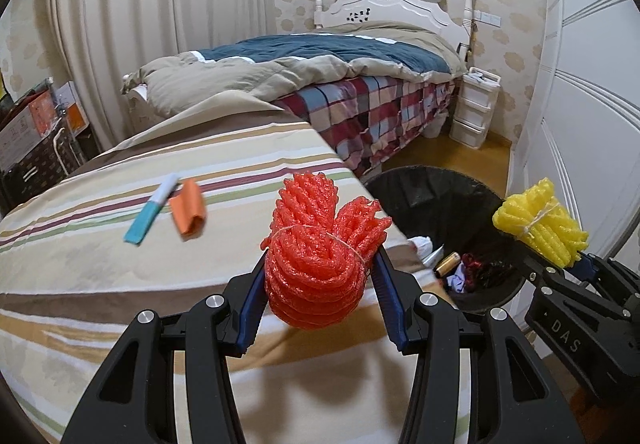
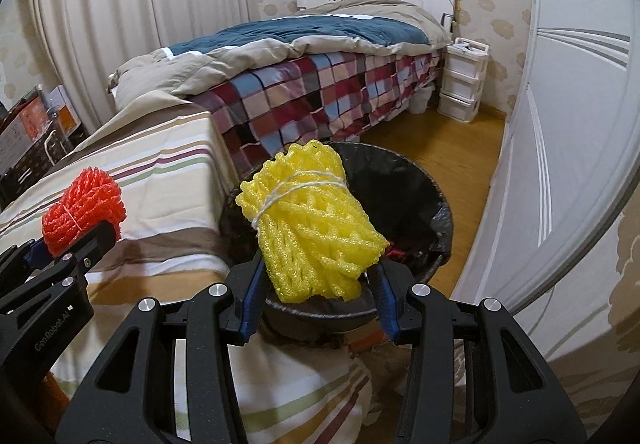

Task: Collect trash
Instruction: 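Lift the red and yellow foam nets toward the trash bin with both grippers, then open both grippers to drop the foam nets into the bin, then move both open grippers back over the tube and orange paper on the bed, then grasp the orange folded paper with the right gripper, then grasp the blue-and-white tube with the left gripper while the right gripper holds the paper, then carry the tube and orange paper over the trash bin with both grippers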

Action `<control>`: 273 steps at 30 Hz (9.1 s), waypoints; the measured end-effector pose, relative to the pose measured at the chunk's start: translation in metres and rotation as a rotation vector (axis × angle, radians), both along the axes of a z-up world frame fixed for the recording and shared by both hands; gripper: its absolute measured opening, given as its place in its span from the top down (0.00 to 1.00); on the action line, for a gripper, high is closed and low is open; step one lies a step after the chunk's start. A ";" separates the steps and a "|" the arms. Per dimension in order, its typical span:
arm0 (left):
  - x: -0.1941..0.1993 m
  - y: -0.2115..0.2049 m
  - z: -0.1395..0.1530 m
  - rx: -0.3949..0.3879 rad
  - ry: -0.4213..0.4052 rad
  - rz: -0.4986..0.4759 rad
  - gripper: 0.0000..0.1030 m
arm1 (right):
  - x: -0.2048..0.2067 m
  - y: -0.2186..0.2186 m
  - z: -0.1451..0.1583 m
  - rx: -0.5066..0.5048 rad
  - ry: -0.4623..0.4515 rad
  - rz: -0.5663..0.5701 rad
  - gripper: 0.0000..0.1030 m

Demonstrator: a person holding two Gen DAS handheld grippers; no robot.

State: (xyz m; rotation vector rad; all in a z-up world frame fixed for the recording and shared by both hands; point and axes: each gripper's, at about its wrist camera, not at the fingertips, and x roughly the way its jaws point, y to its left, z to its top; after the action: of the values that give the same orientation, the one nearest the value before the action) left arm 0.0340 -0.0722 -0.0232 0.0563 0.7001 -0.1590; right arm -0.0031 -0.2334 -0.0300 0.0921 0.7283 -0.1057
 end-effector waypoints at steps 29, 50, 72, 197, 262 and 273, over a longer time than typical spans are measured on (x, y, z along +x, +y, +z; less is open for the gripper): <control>0.077 -0.068 -0.008 0.013 0.036 -0.035 0.52 | 0.077 -0.058 -0.012 0.025 0.017 -0.112 0.56; 0.085 -0.080 -0.010 0.026 0.048 -0.044 0.23 | 0.090 -0.068 -0.019 0.008 0.020 -0.146 0.36; 0.080 -0.065 -0.005 0.035 0.041 -0.011 0.19 | 0.081 -0.065 -0.016 -0.026 0.039 -0.166 0.15; 0.100 0.152 -0.027 0.059 0.189 0.118 0.79 | 0.137 0.185 -0.016 -0.049 0.170 0.339 0.68; -0.011 0.086 0.008 -0.041 0.037 0.060 0.81 | 0.000 0.098 0.014 0.040 0.027 0.234 0.68; -0.003 0.043 0.020 -0.037 0.001 -0.033 0.81 | 0.001 0.052 0.024 0.037 -0.015 0.135 0.68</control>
State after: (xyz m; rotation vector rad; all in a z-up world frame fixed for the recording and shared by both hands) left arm 0.0306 -0.0288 -0.0027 0.0330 0.6969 -0.2036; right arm -0.0024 -0.1812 -0.0058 0.0786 0.7199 0.0377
